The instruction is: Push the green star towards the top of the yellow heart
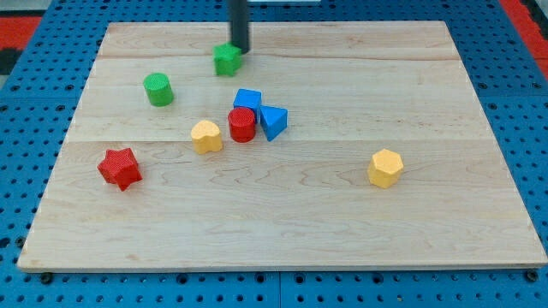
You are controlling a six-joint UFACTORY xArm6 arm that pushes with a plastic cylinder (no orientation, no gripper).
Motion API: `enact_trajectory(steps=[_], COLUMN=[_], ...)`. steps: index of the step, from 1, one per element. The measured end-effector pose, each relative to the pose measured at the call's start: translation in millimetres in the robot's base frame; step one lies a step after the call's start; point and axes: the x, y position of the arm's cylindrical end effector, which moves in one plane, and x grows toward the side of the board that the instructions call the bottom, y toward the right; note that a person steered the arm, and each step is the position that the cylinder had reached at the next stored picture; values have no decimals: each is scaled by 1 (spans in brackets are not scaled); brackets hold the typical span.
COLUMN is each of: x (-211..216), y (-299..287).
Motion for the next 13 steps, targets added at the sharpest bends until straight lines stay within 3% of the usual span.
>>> enact_trajectory(steps=[1, 2, 4, 6, 11, 13], x=[44, 28, 13, 8, 31, 34], y=[-16, 21, -27, -28, -15, -55])
